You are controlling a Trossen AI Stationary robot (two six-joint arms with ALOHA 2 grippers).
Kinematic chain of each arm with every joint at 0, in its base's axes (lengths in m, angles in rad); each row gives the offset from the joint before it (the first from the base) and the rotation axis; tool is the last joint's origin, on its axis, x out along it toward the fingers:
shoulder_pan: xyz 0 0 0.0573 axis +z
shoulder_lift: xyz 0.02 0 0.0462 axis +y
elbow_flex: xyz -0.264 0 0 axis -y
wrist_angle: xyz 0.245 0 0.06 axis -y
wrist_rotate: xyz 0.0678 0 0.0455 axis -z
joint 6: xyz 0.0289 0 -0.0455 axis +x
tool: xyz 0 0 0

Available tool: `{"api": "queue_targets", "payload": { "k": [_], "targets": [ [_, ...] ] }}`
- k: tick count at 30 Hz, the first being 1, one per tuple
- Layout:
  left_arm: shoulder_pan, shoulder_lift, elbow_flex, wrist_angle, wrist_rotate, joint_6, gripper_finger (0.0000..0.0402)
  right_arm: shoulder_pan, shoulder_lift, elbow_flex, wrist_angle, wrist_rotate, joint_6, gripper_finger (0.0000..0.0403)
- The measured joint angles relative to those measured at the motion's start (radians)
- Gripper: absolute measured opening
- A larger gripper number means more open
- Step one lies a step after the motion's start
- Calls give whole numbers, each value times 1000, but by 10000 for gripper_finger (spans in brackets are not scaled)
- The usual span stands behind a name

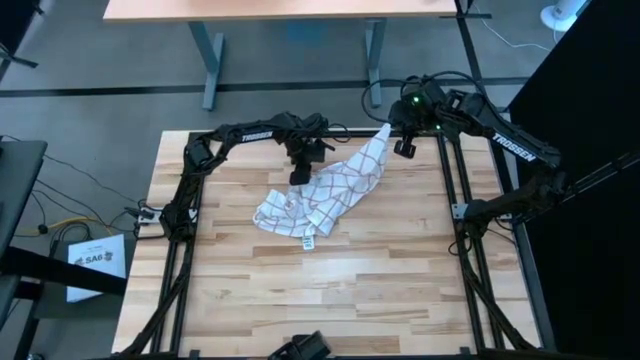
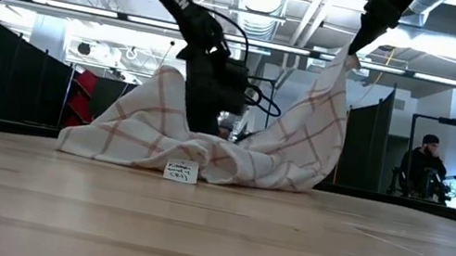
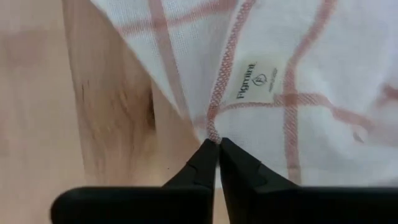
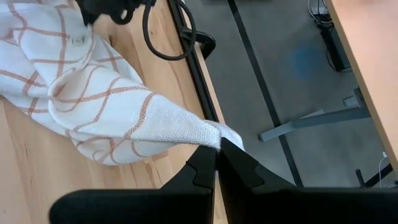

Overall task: Roll towel
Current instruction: Fold the white patterned towel

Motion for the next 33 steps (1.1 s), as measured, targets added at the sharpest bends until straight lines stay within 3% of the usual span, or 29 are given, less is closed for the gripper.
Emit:
{"api": "queue_targets", "payload": {
  "k": [7,13,25,33],
  "targets": [
    [-22,-90,179,-289,-51,-10,0,-8,0,0,0,3,-11,0],
    [-74,-271,190,-349,-132,-129,0,-42,0,0,0,3,-24,0],
    [-246,-655,191,-454,-178,-451,0,-53,-32,0,18,-3,-62,0],
    [-259,-845,190,-425,-197,-560,0,-52,-106,60,36,-6,-36,0]
  ]
}}
